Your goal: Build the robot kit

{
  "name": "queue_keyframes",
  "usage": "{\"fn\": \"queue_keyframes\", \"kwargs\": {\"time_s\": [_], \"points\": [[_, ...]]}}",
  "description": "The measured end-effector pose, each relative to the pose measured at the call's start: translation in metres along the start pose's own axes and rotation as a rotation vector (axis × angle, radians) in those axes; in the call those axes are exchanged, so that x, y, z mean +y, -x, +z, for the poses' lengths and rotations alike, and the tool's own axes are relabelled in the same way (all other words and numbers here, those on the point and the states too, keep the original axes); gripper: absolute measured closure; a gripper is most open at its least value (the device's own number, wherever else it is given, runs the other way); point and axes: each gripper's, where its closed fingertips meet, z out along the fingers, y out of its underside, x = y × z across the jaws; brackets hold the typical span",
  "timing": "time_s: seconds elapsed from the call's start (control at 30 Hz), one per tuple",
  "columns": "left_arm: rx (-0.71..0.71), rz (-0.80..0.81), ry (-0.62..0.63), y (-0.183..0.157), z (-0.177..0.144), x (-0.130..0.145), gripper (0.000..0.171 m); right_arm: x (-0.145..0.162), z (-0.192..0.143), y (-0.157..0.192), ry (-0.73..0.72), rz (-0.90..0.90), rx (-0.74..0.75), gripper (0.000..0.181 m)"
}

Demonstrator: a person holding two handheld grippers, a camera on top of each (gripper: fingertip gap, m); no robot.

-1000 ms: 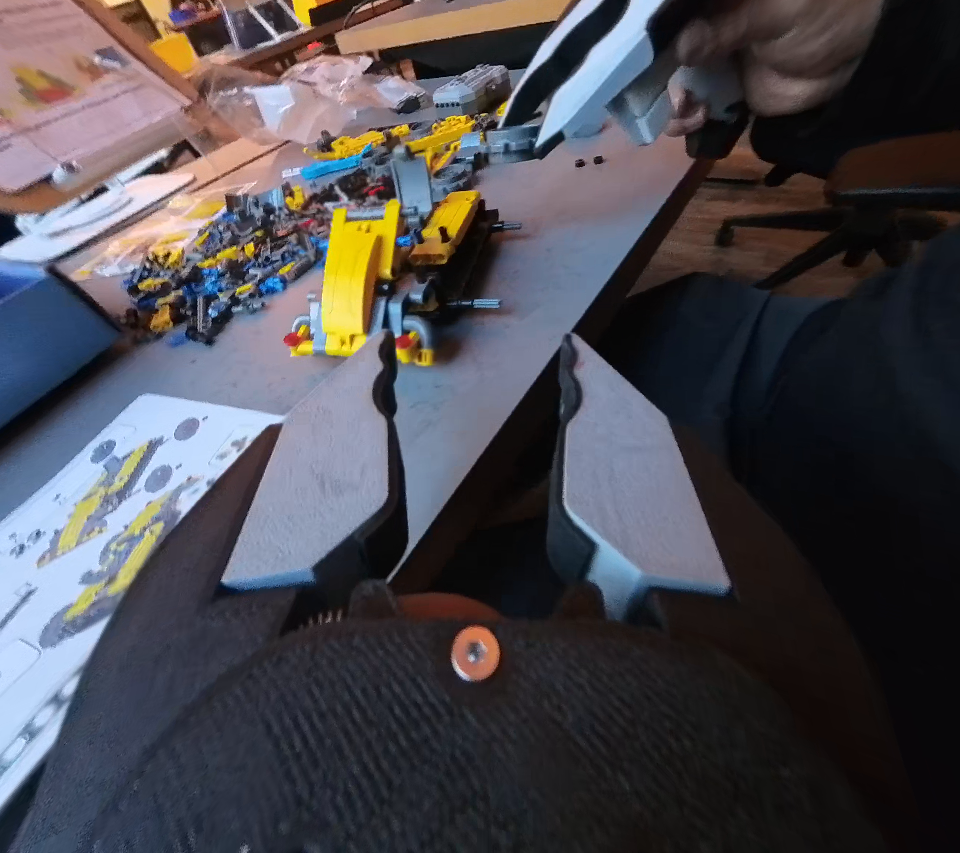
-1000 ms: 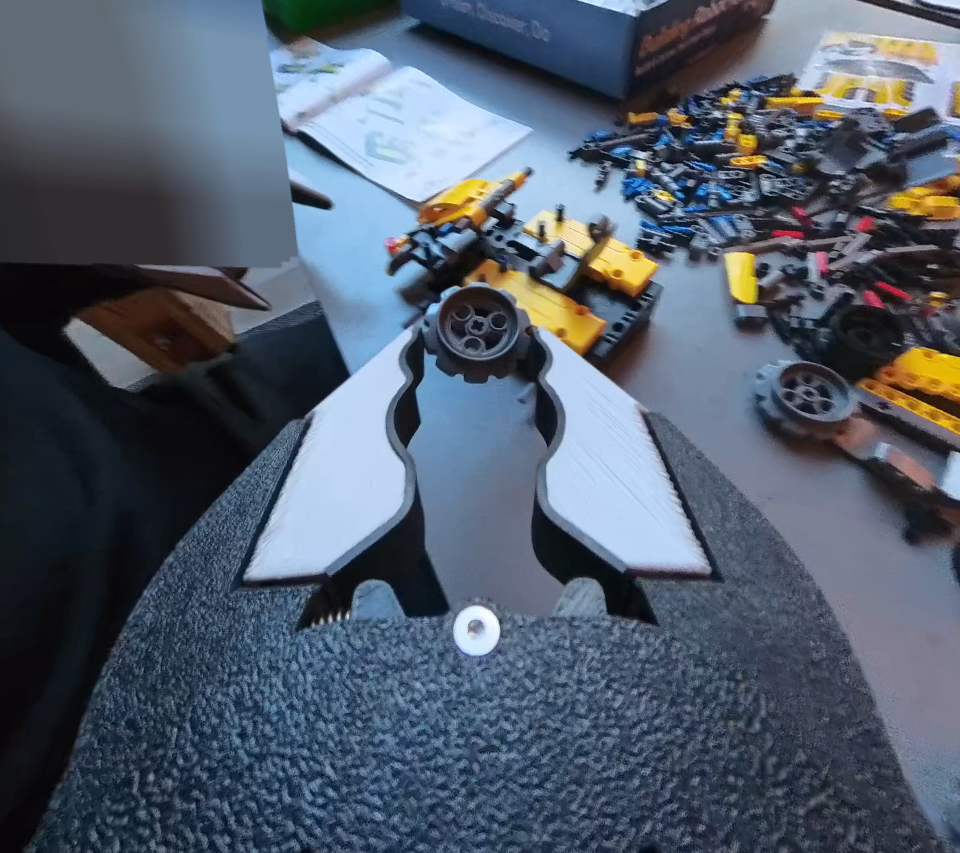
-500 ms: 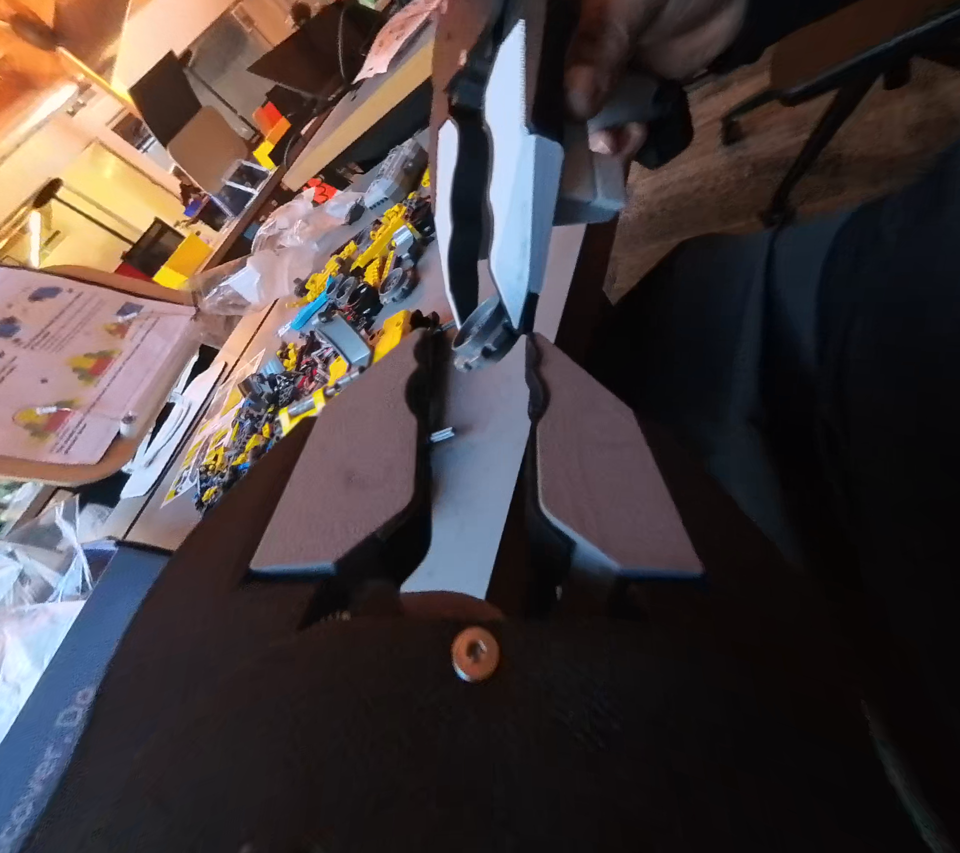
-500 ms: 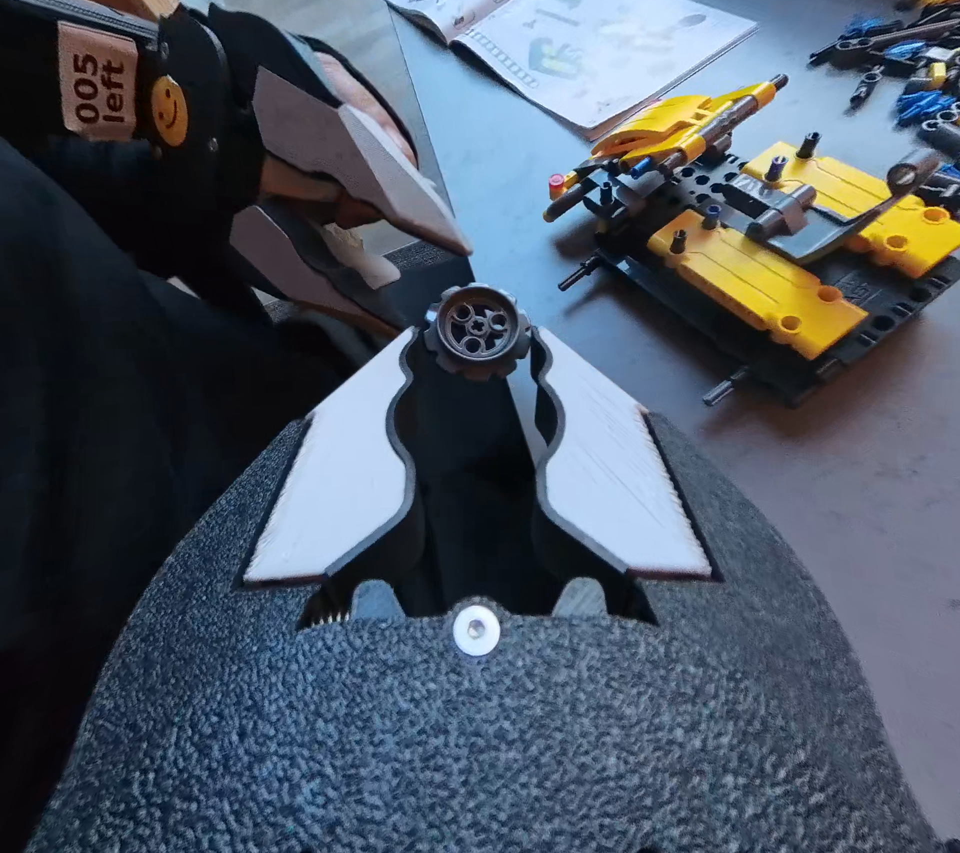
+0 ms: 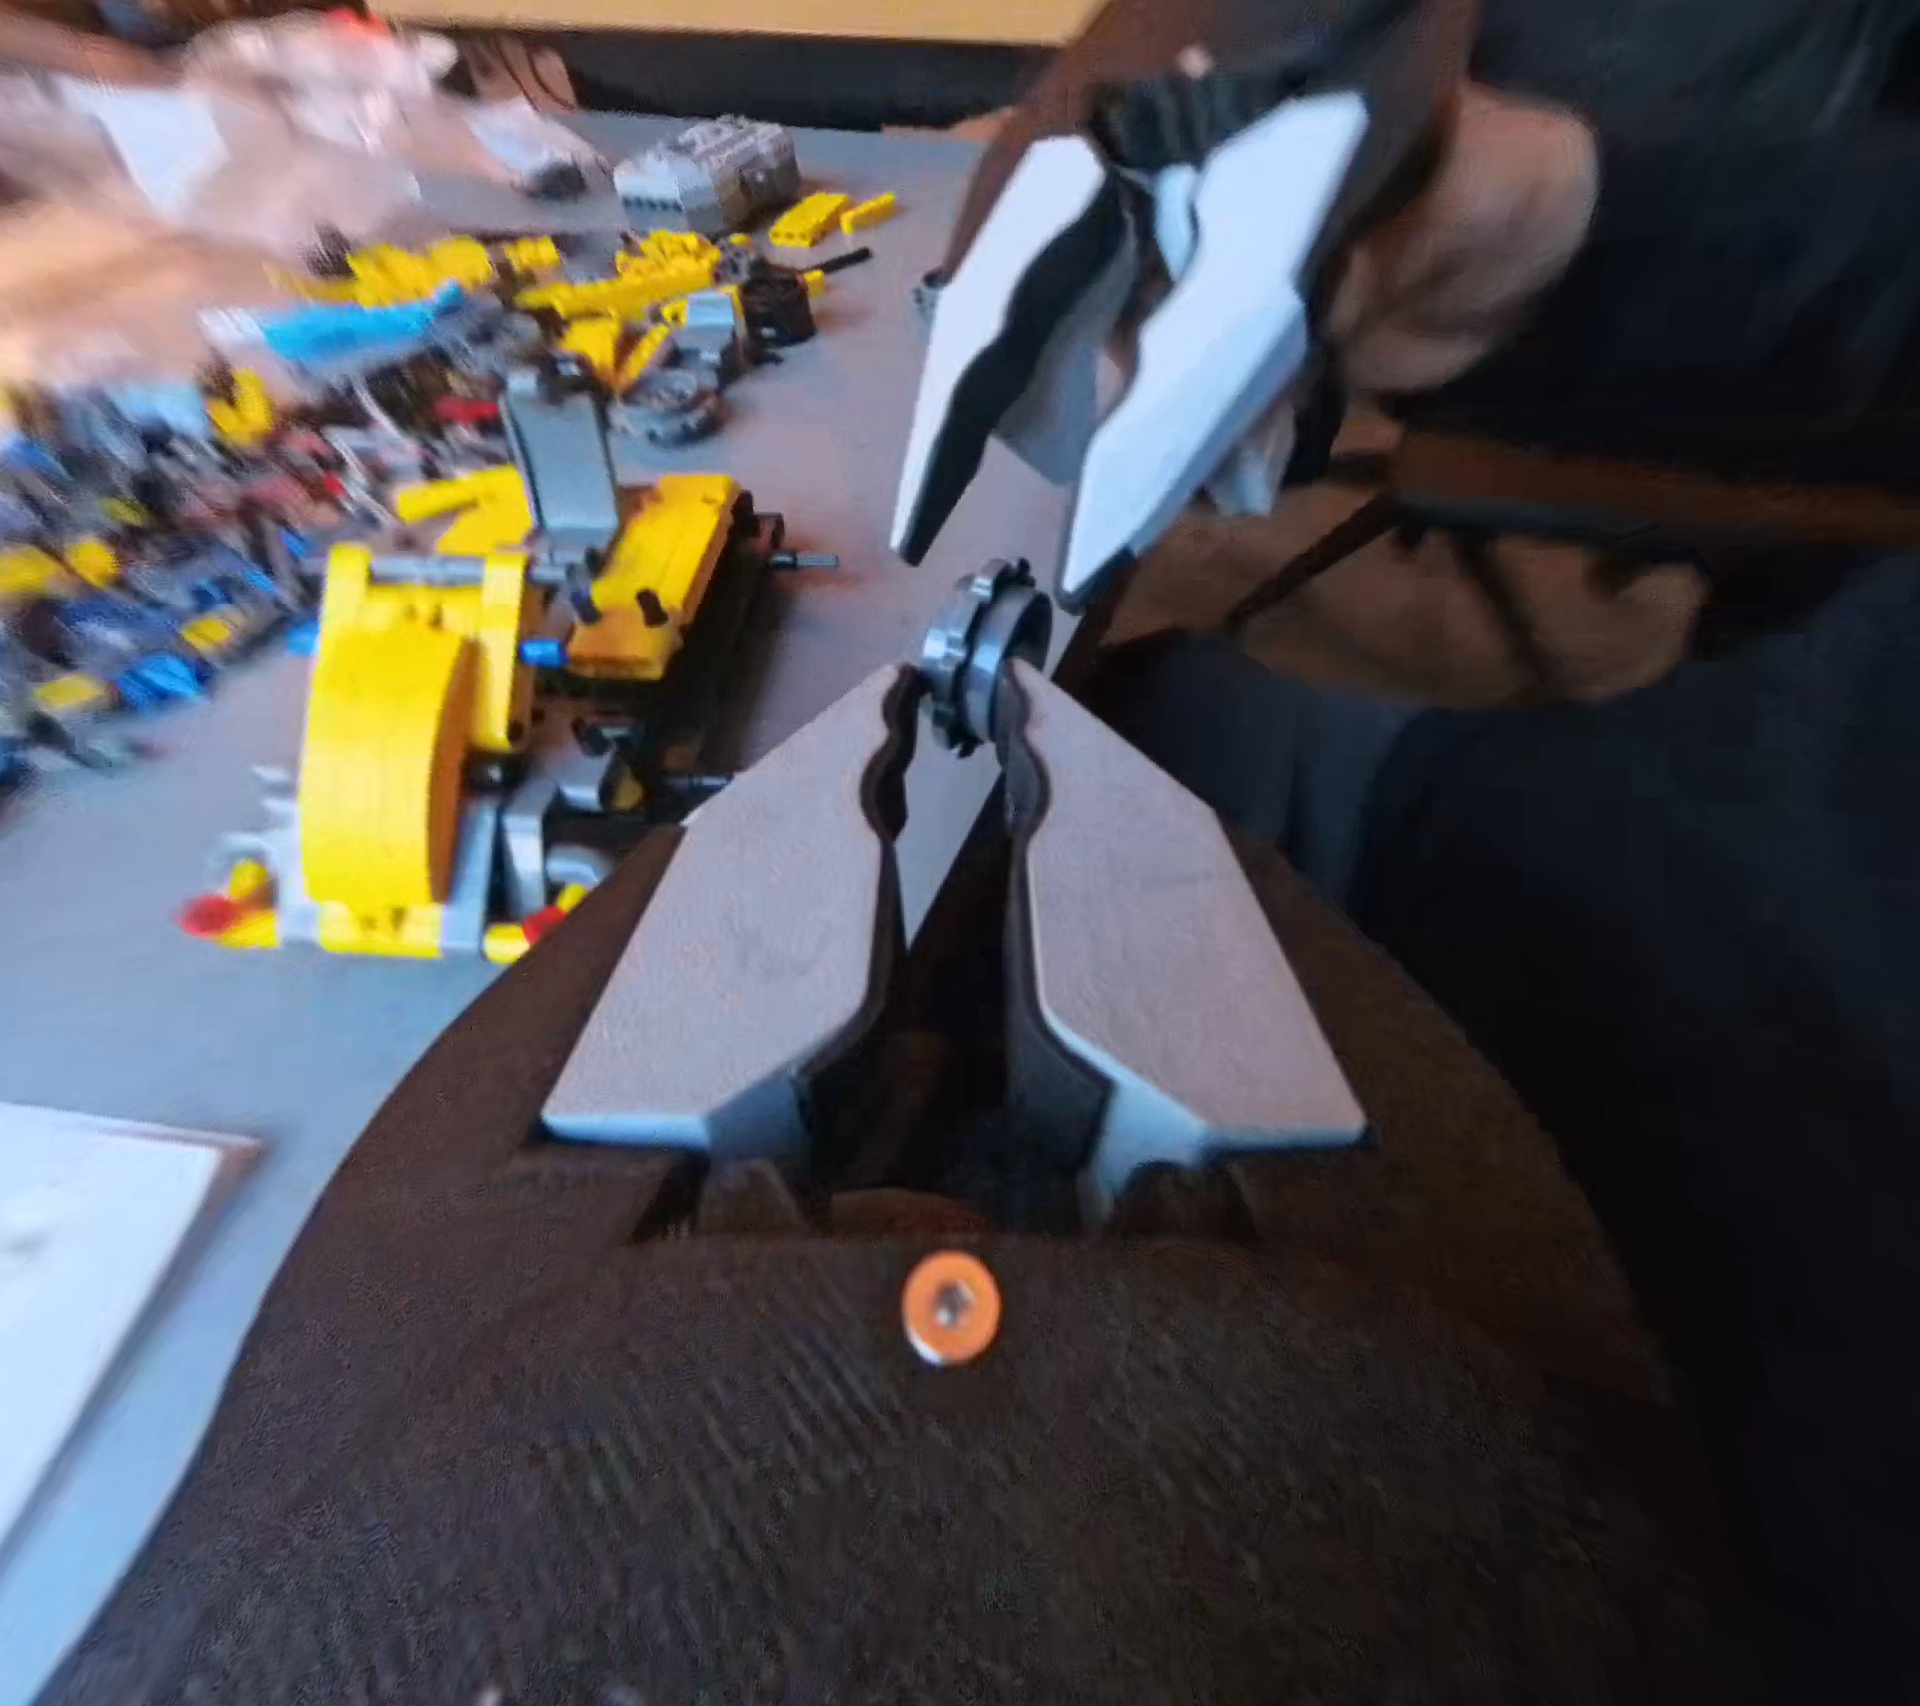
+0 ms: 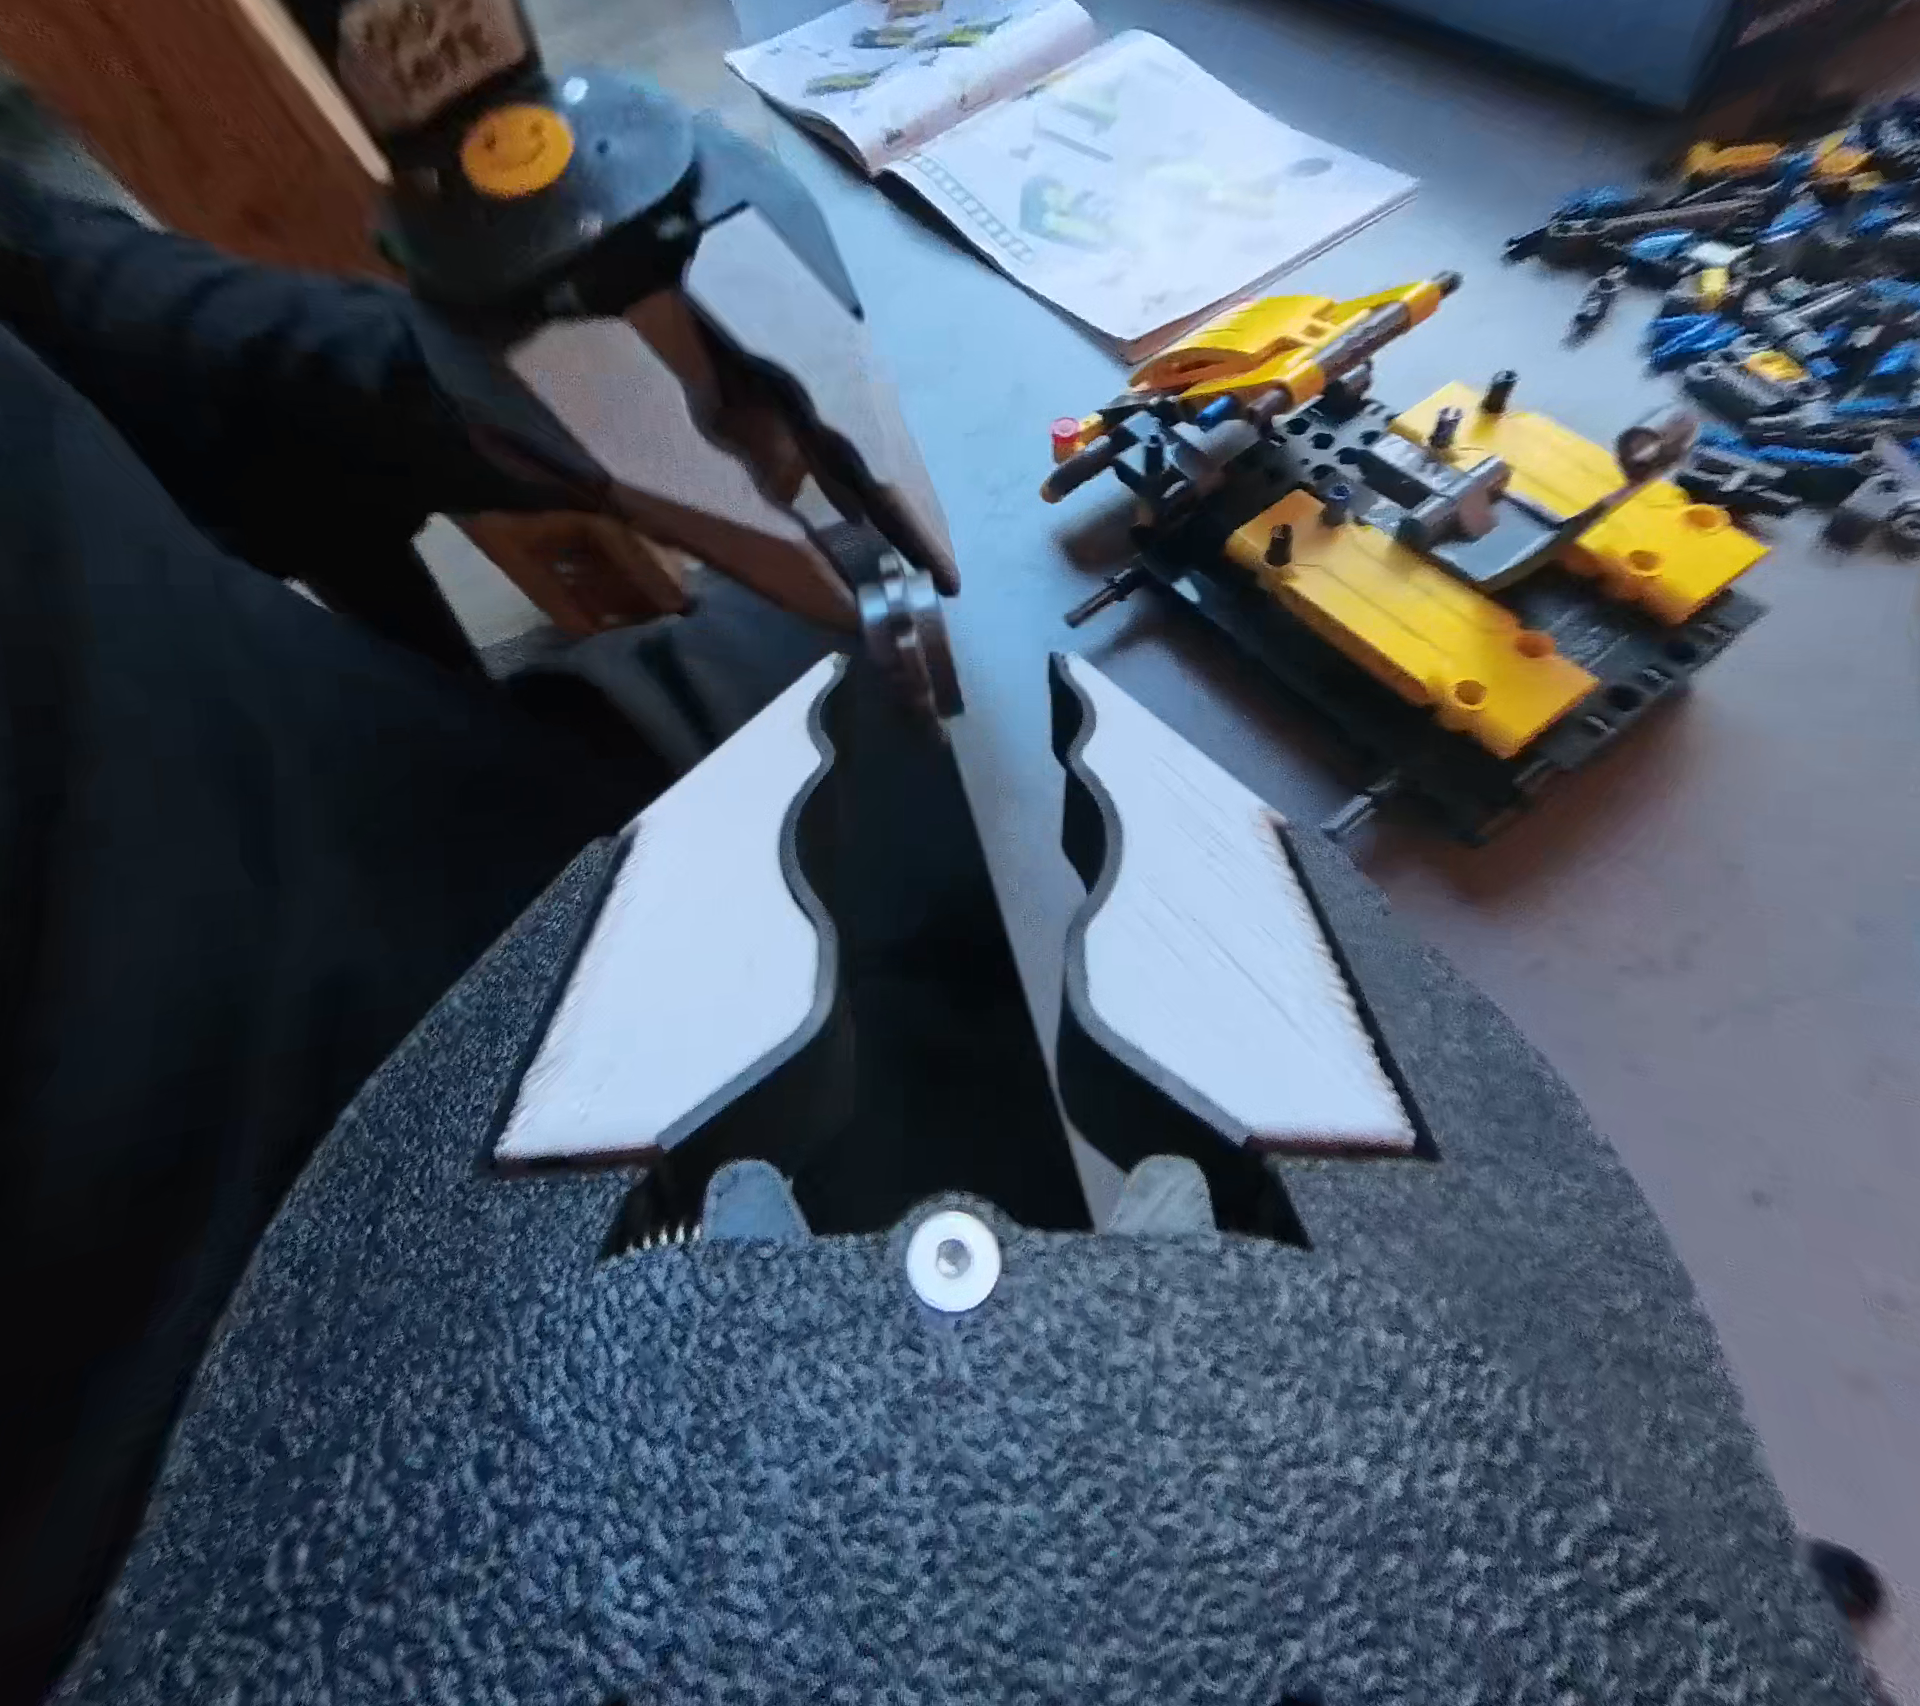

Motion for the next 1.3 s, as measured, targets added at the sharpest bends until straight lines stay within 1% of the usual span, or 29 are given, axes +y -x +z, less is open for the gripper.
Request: {"fn": "queue_keyframes", "kwargs": {"time_s": [0.07, 0.1, 0.17, 0.23, 0.33, 0.37, 0.4, 0.43, 0.47, 0.57, 0.6, 0.63, 0.7, 0.8, 0.87, 0.93, 1.03, 1.1, 1.13, 1.2, 1.3], "points": [[0.076, -0.231, -0.012, 0.006, -0.001, 0.002, 0.161, 0.005, 0.002, -0.006, 0.039, -0.066, 0.051, 0.144], [0.101, -0.314, -0.013, 0.009, -0.002, 0.005, 0.161, 0.007, 0.003, -0.009, 0.051, -0.086, 0.070, 0.148], [0.142, -0.407, -0.019, 0.012, -0.003, 0.009, 0.161, 0.007, 0.008, -0.008, 0.052, -0.080, 0.052, 0.159], [0.135, -0.405, -0.031, 0.015, -0.005, 0.009, 0.161, 0.007, 0.012, -0.006, 0.045, -0.057, 0.021, 0.166], [0.080, -0.311, -0.025, 0.018, -0.006, 0.009, 0.161, 0.007, 0.014, -0.005, 0.044, -0.044, 0.001, 0.164], [0.050, -0.270, -0.026, 0.020, -0.005, 0.010, 0.161, 0.006, 0.015, -0.002, 0.036, -0.036, -0.021, 0.153], [0.020, -0.227, -0.017, 0.021, -0.005, 0.012, 0.161, 0.004, 0.015, -0.001, 0.028, -0.027, -0.031, 0.150], [-0.006, -0.187, -0.009, 0.022, -0.004, 0.013, 0.161, 0.004, 0.015, -0.003, 0.023, -0.027, -0.021, 0.152], [-0.017, -0.154, -0.012, 0.021, -0.003, 0.013, 0.161, 0.004, 0.016, -0.007, 0.023, -0.033, -0.001, 0.160], [-0.057, -0.085, -0.005, 0.021, -0.003, 0.011, 0.161, 0.005, 0.020, -0.007, 0.043, -0.065, -0.002, 0.163], [-0.060, -0.084, 0.000, 0.021, -0.003, 0.011, 0.161, 0.007, 0.023, -0.007, 0.056, -0.074, -0.002, 0.164], [-0.059, -0.105, 0.013, 0.021, -0.002, 0.013, 0.161, 0.010, 0.025, -0.009, 0.074, -0.073, -0.003, 0.166], [-0.054, -0.195, 0.041, 0.024, -0.001, 0.019, 0.161, 0.012, 0.029, -0.011, 0.090, -0.015, -0.029, 0.167], [-0.008, -0.352, -0.011, 0.028, -0.004, 0.015, 0.161, 0.004, 0.029, -0.010, 0.037, 0.072, -0.073, 0.166], [0.026, -0.389, -0.028, 0.027, -0.005, 0.015, 0.160, 0.003, 0.028, -0.011, 0.026, 0.094, -0.079, 0.166], [0.020, -0.401, -0.013, 0.027, -0.004, 0.018, 0.161, 0.007, 0.028, -0.014, 0.037, 0.088, -0.048, 0.166], [-0.021, -0.403, 0.014, 0.033, -0.005, 0.022, 0.158, 0.006, 0.022, -0.020, 0.033, 0.018, 0.063, 0.167], [-0.040, -0.423, 0.013, 0.036, -0.009, 0.020, 0.154, -0.001, 0.014, -0.023, 0.005, -0.058, 0.180, 0.167], [-0.035, -0.449, 0.016, 0.035, -0.010, 0.019, 0.150, -0.005, 0.010, -0.022, -0.001, -0.127, 0.245, 0.167], [0.046, -0.532, 0.015, 0.023, -0.012, 0.013, 0.150, -0.016, 0.000, -0.019, -0.019, -0.333, 0.394, 0.167], [0.243, -0.724, -0.087, 0.004, -0.016, -0.008, 0.144, -0.026, -0.008, -0.006, -0.024, -0.672, 0.541, 0.167]]}}
